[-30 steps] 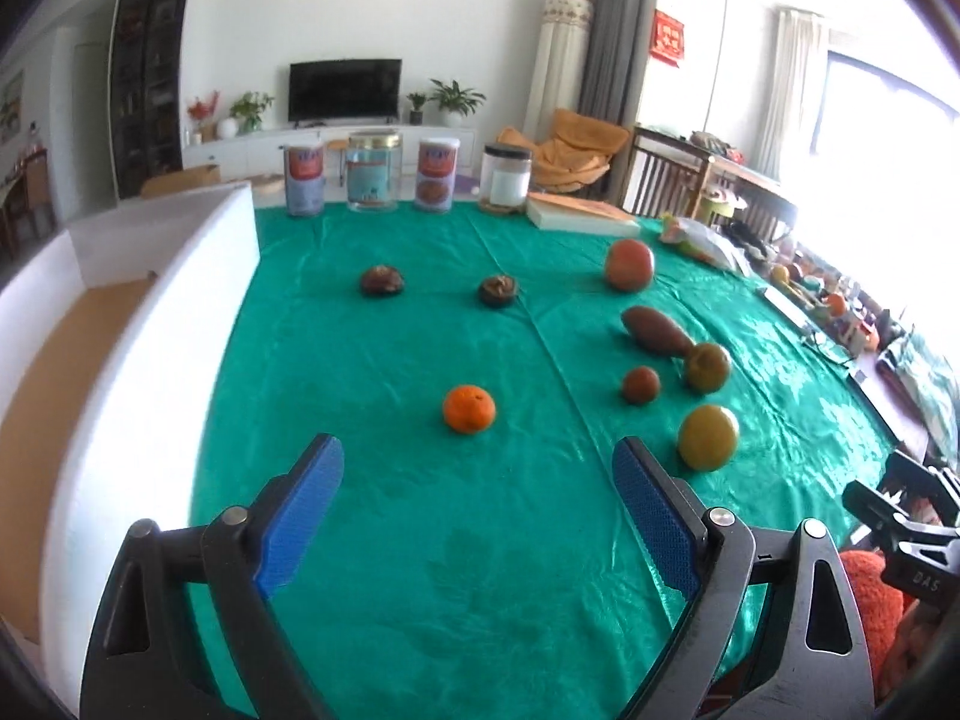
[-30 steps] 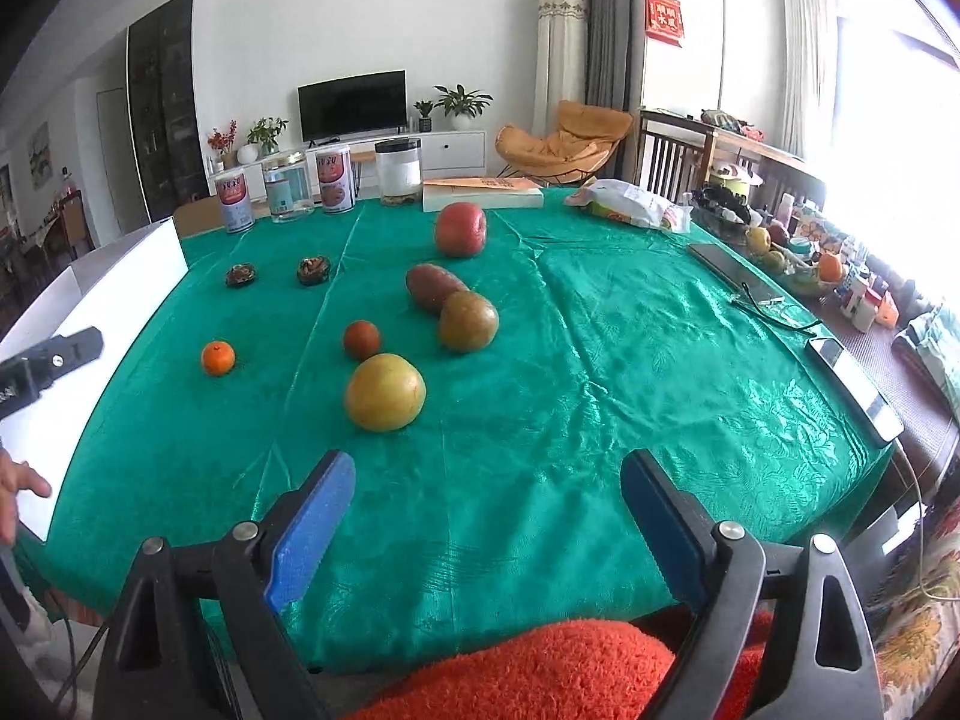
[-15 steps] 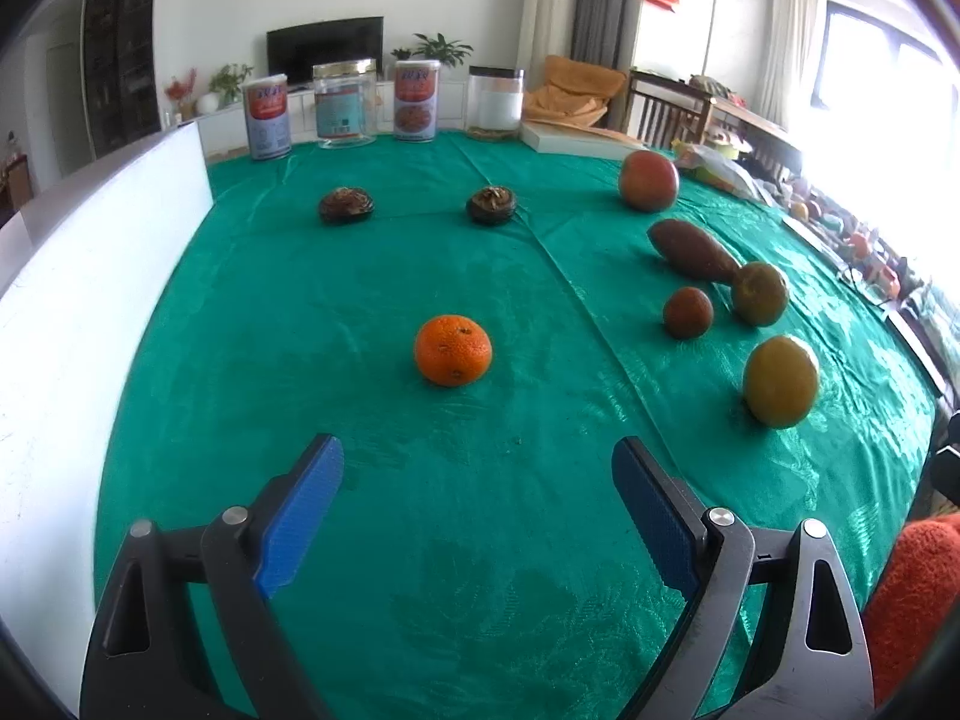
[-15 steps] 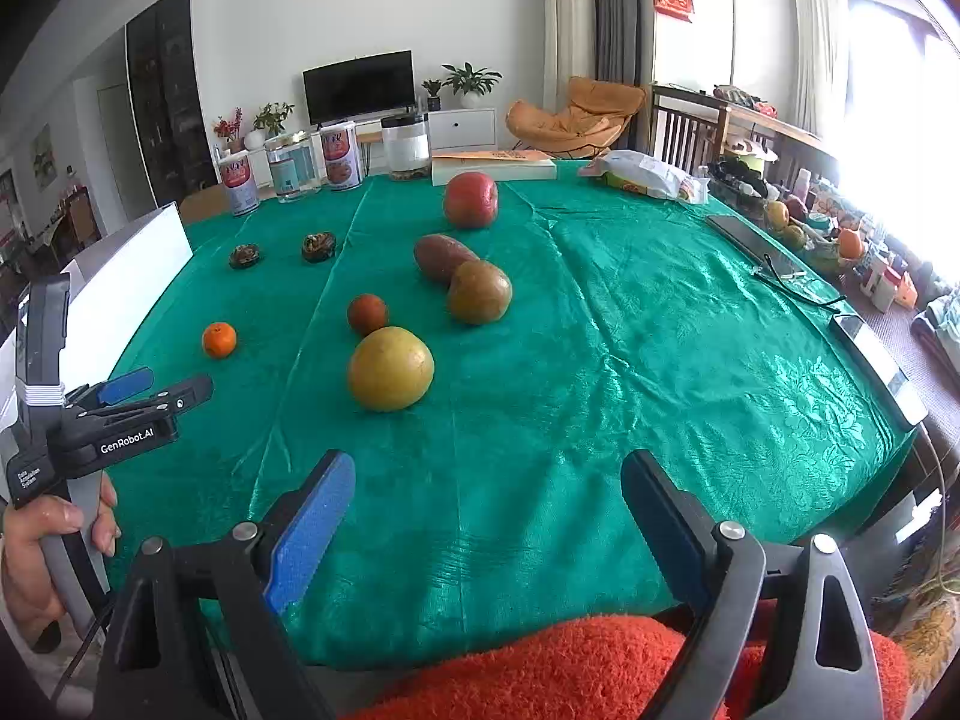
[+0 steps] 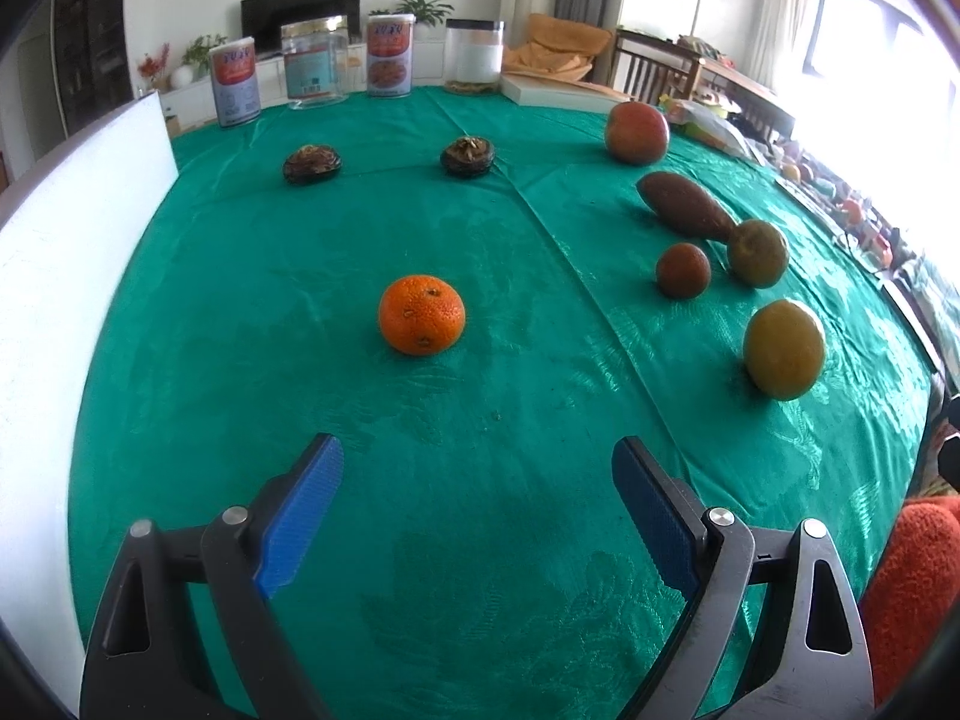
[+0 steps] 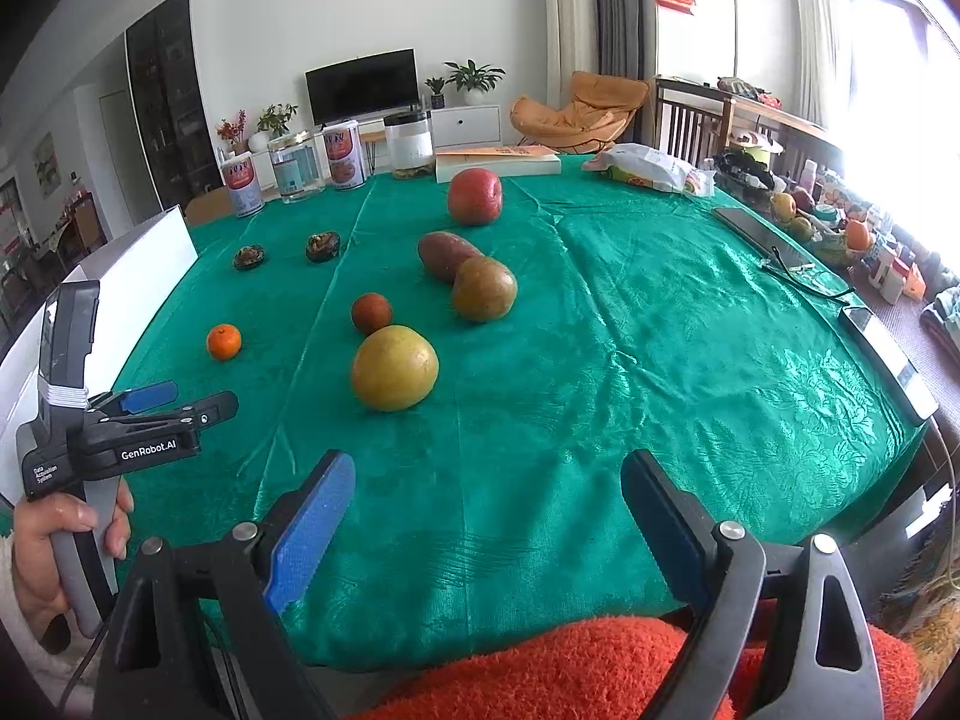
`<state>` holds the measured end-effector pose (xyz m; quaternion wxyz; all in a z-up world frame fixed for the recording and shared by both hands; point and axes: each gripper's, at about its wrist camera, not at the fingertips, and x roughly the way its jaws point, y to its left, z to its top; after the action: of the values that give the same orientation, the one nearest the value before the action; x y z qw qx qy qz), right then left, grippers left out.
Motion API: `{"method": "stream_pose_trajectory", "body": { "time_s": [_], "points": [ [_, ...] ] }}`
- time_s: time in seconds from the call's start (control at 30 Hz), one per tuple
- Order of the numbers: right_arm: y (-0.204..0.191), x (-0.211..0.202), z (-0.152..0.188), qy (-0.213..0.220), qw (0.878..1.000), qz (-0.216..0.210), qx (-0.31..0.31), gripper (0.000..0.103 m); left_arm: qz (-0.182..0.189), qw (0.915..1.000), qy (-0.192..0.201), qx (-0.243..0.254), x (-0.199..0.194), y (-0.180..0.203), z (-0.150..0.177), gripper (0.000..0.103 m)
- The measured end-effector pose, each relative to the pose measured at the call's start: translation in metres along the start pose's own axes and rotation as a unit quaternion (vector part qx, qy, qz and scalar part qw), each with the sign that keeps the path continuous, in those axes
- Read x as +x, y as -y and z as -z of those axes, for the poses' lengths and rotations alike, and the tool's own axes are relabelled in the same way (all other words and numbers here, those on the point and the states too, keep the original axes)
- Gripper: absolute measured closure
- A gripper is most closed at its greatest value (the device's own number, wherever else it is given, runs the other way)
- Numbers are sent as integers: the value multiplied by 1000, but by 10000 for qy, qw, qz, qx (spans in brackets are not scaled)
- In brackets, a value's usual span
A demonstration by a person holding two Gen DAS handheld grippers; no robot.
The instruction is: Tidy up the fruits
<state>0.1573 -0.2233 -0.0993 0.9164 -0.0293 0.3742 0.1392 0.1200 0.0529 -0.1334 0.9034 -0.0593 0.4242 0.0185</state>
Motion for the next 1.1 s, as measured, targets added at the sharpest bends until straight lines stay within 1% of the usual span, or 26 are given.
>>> {"method": "stream_pose_trajectory", "body": {
  "time_s": [0.43, 1.1],
  "points": [
    [0, 0, 0, -8, 10000, 5, 0, 13, -195, 9989, -96, 426, 3, 13, 3, 11],
    [1, 1, 1, -47, 10000, -10, 38, 13, -217, 9987, -76, 462, 3, 13, 3, 10]
  ]
}}
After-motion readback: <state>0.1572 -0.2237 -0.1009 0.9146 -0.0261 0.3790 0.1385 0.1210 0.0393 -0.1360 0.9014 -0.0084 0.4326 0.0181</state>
